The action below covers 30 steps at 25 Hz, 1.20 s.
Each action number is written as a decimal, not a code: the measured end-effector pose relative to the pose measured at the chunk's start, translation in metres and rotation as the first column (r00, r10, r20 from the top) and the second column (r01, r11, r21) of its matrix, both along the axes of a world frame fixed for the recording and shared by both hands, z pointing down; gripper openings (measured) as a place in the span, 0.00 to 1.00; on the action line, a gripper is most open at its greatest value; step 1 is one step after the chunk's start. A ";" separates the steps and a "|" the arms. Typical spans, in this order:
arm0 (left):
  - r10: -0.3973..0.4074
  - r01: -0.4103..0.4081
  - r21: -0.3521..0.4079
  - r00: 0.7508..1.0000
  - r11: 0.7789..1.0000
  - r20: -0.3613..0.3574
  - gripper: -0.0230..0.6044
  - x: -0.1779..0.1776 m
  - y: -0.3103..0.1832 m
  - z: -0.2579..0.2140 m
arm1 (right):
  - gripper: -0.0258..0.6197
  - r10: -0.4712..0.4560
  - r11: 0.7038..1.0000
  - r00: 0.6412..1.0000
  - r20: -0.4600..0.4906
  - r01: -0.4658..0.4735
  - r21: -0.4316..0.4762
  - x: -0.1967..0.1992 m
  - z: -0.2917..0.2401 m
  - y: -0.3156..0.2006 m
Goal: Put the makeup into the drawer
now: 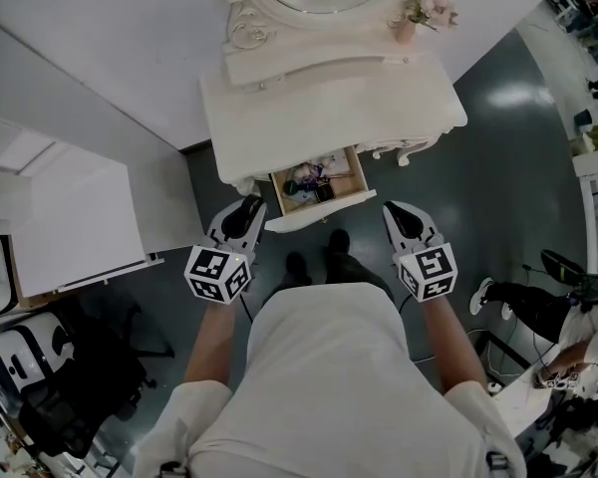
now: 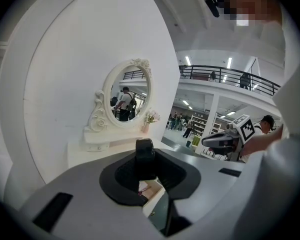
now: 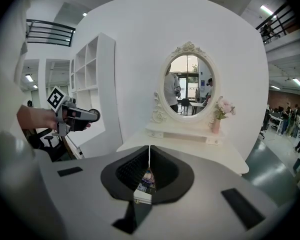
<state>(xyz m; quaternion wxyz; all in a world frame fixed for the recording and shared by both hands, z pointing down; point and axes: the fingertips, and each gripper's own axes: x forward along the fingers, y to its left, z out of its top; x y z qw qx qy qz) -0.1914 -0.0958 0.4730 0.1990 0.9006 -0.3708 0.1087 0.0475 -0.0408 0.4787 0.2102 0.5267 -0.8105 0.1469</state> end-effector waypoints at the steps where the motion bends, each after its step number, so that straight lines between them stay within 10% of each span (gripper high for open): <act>1: -0.004 0.004 -0.002 1.000 1.000 0.005 0.15 0.003 -0.002 0.000 | 0.09 -0.011 1.000 1.000 0.003 0.011 -0.002 0.002 0.001 -0.004; 30: -0.110 0.142 -0.173 0.977 0.975 0.183 0.15 0.137 -0.057 0.090 | 0.09 -0.281 0.930 0.942 0.182 0.314 -0.191 0.083 0.091 -0.106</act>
